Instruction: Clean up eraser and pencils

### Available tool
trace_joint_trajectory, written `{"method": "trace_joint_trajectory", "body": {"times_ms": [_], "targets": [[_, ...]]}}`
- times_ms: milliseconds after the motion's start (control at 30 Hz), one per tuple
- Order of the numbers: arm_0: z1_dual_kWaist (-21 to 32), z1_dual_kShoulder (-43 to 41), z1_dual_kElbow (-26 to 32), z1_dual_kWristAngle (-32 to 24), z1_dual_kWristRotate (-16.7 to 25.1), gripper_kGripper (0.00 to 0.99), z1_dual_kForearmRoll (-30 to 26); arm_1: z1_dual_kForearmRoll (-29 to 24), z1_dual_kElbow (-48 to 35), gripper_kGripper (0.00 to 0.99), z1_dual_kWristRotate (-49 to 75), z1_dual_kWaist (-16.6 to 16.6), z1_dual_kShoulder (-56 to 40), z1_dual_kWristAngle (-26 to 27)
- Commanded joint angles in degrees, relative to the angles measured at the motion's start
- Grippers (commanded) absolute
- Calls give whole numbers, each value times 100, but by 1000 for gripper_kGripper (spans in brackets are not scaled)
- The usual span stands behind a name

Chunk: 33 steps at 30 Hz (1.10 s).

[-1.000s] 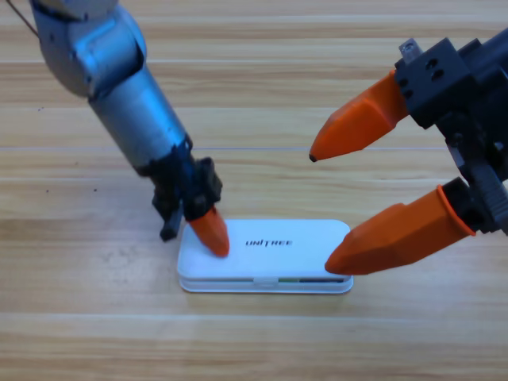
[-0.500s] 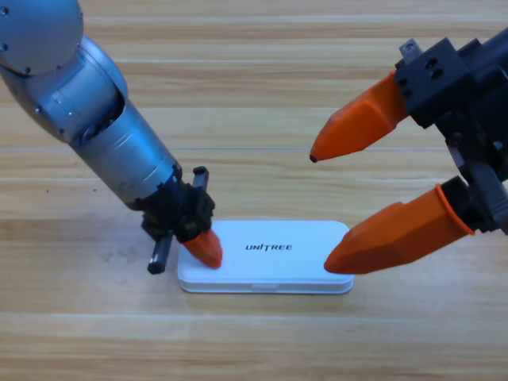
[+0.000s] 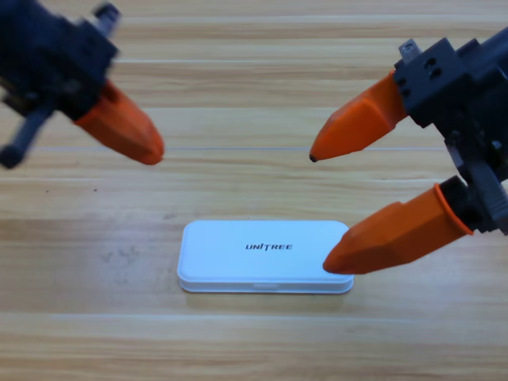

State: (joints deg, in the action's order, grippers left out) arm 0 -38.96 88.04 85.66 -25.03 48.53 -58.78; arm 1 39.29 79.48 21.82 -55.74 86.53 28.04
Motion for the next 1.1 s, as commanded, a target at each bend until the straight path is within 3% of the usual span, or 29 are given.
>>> {"method": "trace_joint_trajectory", "body": {"times_ms": [33,133,200,233,267,567,700,833,1100], "targets": [[-226,-340,-436,-433,-186,0,-11,-97,-99,974,-38,-86,145,114],[-226,-331,-515,-521,-186,0,-2,-97,-99,974,-38,-86,145,105],[-226,-419,-586,-442,-213,687,6,-97,-91,974,-46,-95,145,105],[-226,-472,-621,-407,-230,945,15,-97,-91,974,-46,-95,145,105],[-226,-533,-665,-398,-292,989,15,-97,-91,974,-46,-95,145,105],[-217,-999,-1131,-231,-670,990,472,-97,-99,974,-64,-95,145,105],[-217,-1588,-1790,402,-1180,990,1325,-97,-99,974,-64,-95,154,105],[-217,-1694,-2124,560,-1197,990,1650,-97,-91,974,-73,-95,145,105],[-217,-1597,-2133,622,-1197,990,1694,-97,-91,974,-81,-95,145,105]]}}
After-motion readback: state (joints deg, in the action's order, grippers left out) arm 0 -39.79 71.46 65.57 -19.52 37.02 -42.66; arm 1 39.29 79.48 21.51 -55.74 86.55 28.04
